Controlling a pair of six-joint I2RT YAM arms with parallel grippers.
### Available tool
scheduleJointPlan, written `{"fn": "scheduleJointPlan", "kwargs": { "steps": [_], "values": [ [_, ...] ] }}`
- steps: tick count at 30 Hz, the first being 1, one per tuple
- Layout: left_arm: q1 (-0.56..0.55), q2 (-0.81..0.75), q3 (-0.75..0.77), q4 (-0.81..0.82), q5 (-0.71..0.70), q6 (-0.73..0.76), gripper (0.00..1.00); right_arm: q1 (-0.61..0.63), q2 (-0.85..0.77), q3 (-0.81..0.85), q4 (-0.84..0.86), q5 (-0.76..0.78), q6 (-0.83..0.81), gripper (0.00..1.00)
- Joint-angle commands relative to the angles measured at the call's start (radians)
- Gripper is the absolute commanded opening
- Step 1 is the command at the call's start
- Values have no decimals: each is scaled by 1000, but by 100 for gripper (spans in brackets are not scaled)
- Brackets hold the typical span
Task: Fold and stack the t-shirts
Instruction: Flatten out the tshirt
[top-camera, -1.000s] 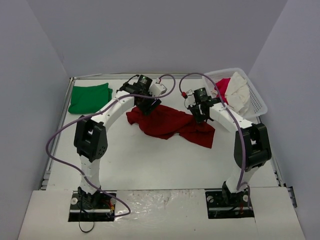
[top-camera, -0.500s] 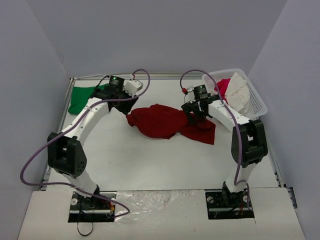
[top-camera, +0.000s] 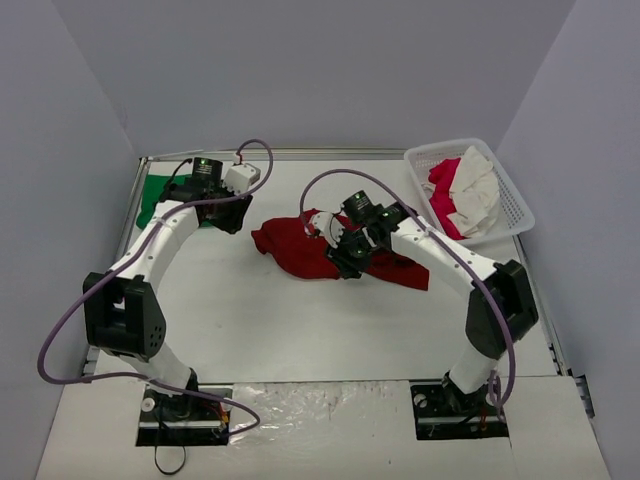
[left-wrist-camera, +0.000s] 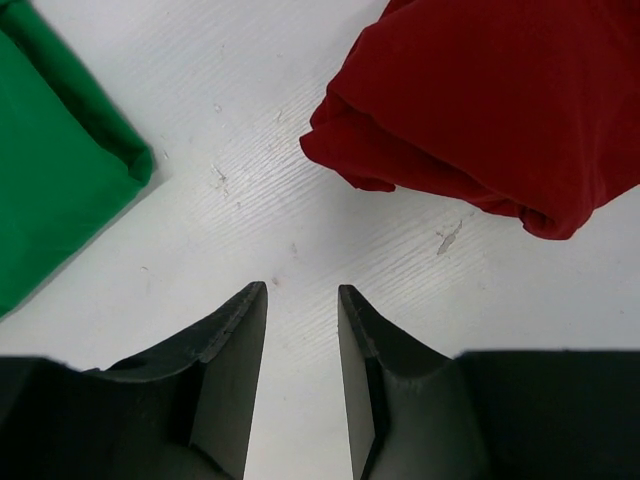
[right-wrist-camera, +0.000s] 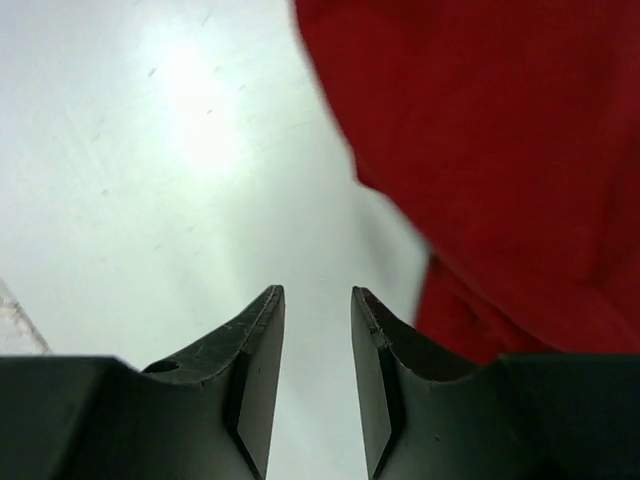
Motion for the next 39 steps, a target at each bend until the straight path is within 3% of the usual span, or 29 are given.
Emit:
{"fn": "scheduleJointPlan", "kwargs": {
  "steps": [1, 10, 13, 14, 20, 39],
  "values": [
    [18, -58, -8, 5, 24, -34, 33, 27, 80, -37, -139, -68, -74, 29],
    [25, -71, -35, 13, -1, -40, 33, 31, 269, -43, -113, -91, -134, 34],
    [28, -81, -47, 17, -3, -37, 33, 31, 303, -10, -102, -87, -140, 45],
    [28, -86, -52, 20, -3, -35, 33, 31, 310, 0, -99, -84, -138, 53],
    [34, -101, -87, 42, -6, -32, 33, 41, 338, 64, -94, -53, -131, 62],
    [44, -95, -141, 74, 30, -24, 33, 48, 412, 193, -58, 16, -114, 62]
  ]
}}
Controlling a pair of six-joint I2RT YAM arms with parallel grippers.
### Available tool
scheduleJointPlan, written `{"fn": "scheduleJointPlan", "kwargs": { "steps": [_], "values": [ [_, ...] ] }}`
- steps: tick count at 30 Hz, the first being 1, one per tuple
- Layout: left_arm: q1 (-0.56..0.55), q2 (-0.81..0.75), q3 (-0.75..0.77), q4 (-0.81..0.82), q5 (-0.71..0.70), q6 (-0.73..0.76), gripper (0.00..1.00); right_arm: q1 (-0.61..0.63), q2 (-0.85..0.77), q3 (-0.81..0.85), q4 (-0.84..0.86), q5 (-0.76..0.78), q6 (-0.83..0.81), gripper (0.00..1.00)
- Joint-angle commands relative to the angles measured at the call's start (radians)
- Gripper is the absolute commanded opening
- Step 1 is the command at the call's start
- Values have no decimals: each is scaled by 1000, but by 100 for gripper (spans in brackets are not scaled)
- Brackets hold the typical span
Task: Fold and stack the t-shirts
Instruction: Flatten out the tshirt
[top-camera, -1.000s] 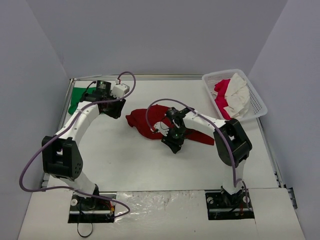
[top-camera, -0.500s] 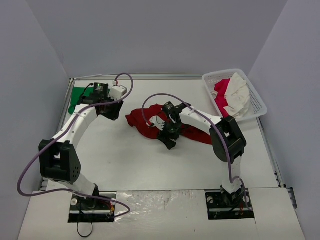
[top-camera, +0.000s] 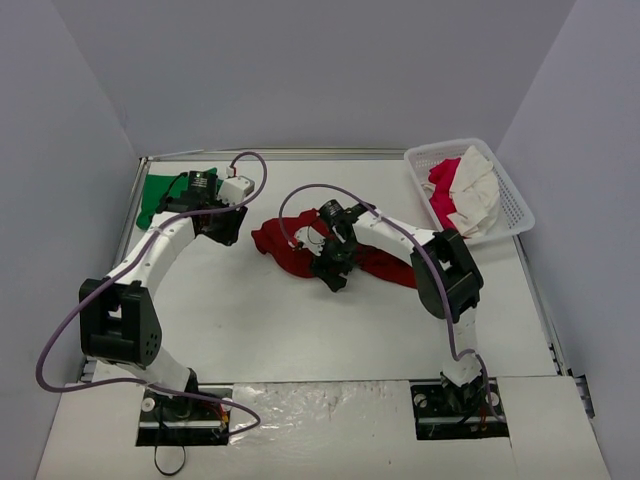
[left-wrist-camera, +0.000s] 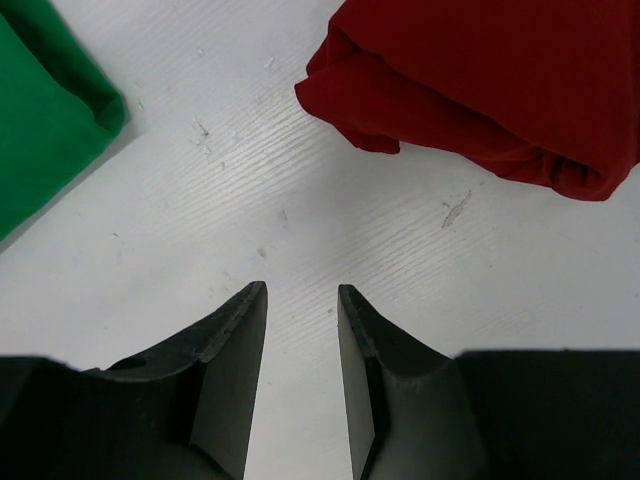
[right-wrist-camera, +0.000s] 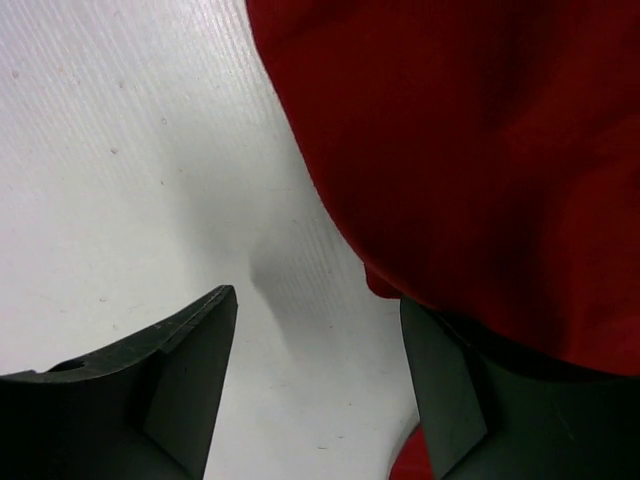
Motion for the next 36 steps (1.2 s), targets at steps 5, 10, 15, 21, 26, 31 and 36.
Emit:
{"fn": "scheduleJointPlan", "kwargs": {
  "steps": [5, 10, 15, 21, 26, 31, 36],
  "values": [
    [10, -53, -6, 26, 29, -1, 33, 10, -12, 68, -26, 36, -2, 62],
    [10, -42, -10, 26, 41, -1, 33, 11, 19, 93, -27, 38, -2, 62],
    [10, -28, -11, 22, 46, 3, 33, 20, 67, 82, -24, 32, -5, 62],
    [12, -19, -25, 37, 52, 3, 33, 24, 105, 79, 0, 67, 7, 62],
    [12, -16, -40, 37, 61, 8, 33, 21, 122, 61, 37, 125, 39, 36],
    [12, -21, -57, 48, 69, 6, 33, 18, 123, 35, 51, 151, 60, 0],
    [12, -30, -56, 43, 63, 8, 33, 18, 55, 36, 34, 150, 77, 0]
  ]
}}
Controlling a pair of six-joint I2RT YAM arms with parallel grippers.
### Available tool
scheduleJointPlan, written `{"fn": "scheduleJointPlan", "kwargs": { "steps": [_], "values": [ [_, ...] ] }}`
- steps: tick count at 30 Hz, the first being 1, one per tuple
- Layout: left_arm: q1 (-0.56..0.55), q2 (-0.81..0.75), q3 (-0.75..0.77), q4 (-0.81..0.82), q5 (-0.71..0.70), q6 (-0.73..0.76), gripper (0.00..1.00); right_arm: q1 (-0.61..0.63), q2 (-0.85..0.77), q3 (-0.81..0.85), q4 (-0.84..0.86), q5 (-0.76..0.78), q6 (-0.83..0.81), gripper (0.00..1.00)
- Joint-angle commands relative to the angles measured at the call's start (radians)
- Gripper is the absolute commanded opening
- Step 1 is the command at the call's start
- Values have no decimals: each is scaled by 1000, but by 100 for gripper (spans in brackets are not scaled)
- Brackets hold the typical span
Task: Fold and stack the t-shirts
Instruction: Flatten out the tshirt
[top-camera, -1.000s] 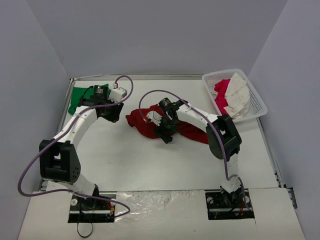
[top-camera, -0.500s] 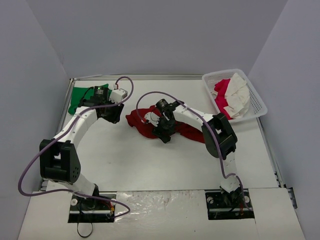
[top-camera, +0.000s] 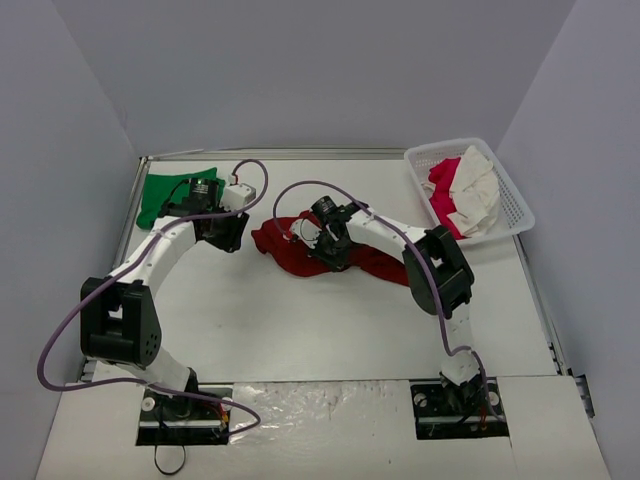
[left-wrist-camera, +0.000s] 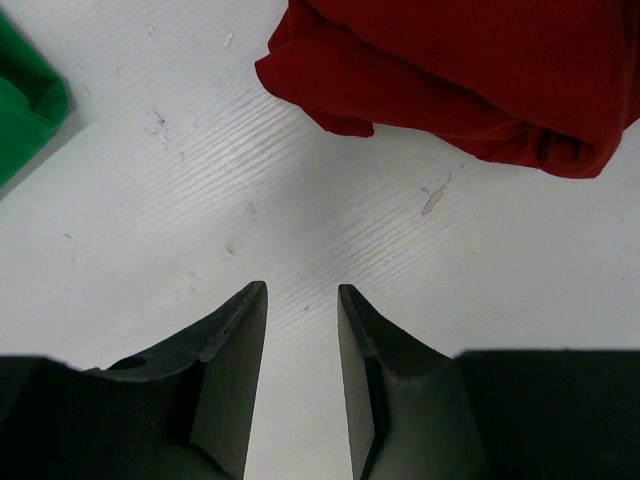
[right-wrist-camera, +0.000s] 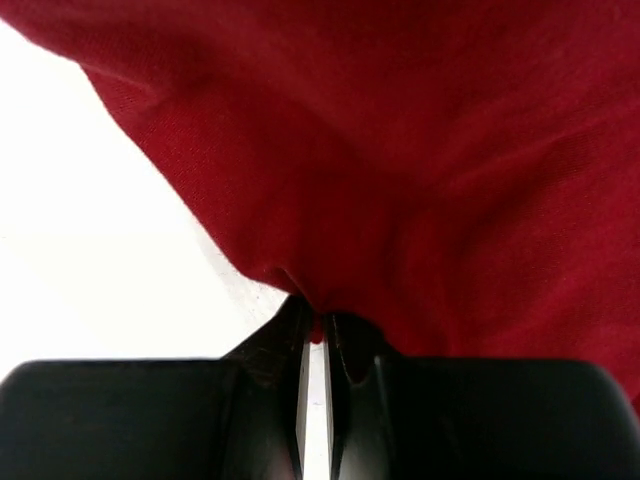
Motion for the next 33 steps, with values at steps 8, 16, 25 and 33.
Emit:
{"fn": "scheduleJointPlan", "kwargs": {
  "steps": [8, 16, 25, 33],
  "values": [
    [8, -65, 50, -16, 3, 15, 33, 44, -234, 115, -309, -69, 7, 0],
    [11, -102, 46, -22, -5, 15, 33, -103, -435, 354, -356, -72, 75, 0],
    [12, -88, 27, -8, 12, 19, 34, -414, -317, 226, -172, 110, 207, 0],
    [-4, -11, 35, 3, 82, 48, 48, -440, -269, 124, -121, 92, 216, 0]
  ]
}}
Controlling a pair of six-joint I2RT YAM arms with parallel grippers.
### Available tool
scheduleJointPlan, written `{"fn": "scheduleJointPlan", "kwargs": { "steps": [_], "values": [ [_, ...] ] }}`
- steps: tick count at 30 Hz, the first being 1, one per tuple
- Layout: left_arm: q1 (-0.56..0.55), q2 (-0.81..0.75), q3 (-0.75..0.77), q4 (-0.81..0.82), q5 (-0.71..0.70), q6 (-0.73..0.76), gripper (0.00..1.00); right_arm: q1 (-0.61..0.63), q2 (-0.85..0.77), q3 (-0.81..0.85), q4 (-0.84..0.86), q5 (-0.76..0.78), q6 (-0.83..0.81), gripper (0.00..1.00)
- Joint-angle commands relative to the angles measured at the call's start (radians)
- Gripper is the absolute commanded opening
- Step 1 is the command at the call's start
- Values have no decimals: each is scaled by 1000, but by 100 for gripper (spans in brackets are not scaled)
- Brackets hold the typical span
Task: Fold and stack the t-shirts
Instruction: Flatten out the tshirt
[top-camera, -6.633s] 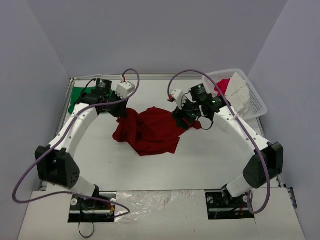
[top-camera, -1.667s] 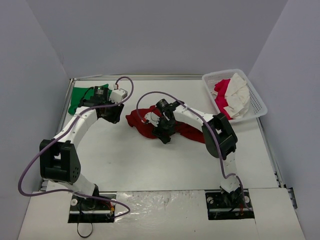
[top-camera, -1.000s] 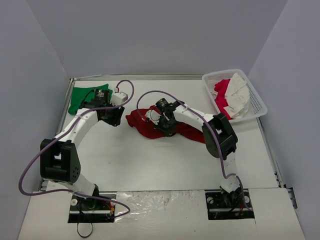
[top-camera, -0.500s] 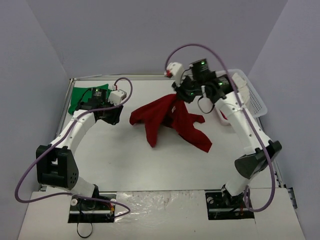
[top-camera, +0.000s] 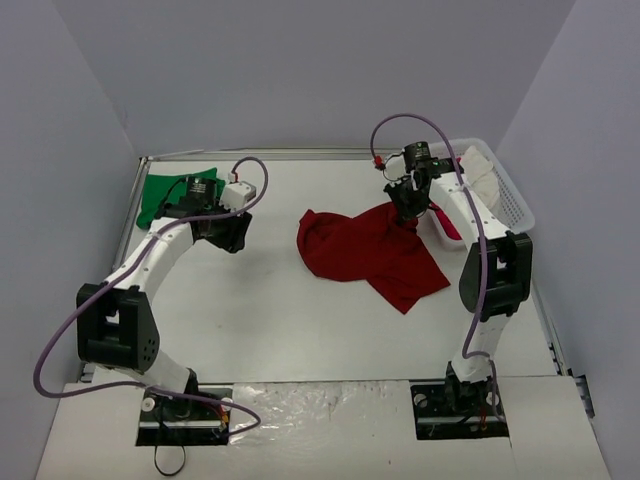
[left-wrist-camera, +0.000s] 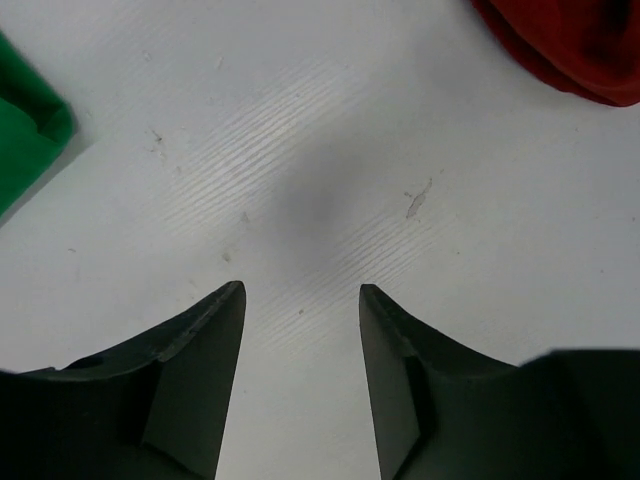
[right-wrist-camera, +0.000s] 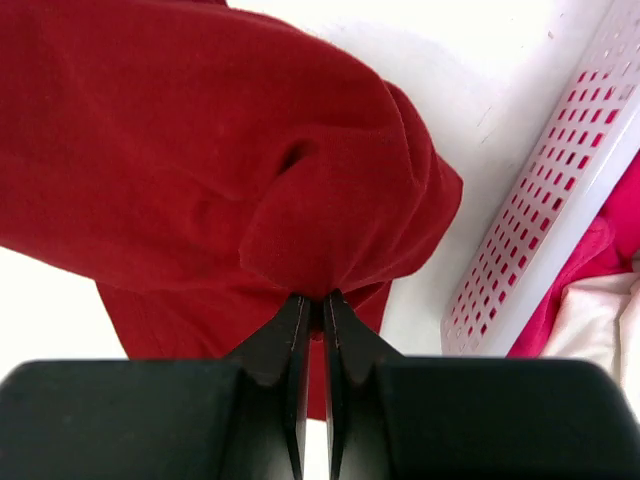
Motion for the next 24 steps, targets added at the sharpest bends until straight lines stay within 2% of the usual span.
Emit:
{"fn": "scheduleJointPlan", "kwargs": {
  "steps": [1, 4, 8, 15, 16, 22, 24],
  "values": [
    [-15, 42, 35, 7, 64, 40, 49, 2, -45, 15, 20, 16, 23, 0],
    [-55, 74, 27, 27, 109, 86, 57, -2, -35, 11, 23, 23, 24, 0],
    [-136, 90, -12, 103, 104, 146, 60, -13, -19, 4, 31, 26, 36, 0],
    [-331, 143, -74, 241, -72, 223, 63, -29, 28, 6, 31, 25, 46, 0],
    [-362, 165, -81, 278, -133, 229, 63, -29, 33, 3, 32, 25, 43, 0],
    [-411, 216, -132, 496, -310, 290, 61, -29, 39, -18, 32, 40, 35, 0],
    [-414, 231, -143, 527, -316, 310, 60, -29, 37, -23, 31, 45, 27, 0]
  ]
}}
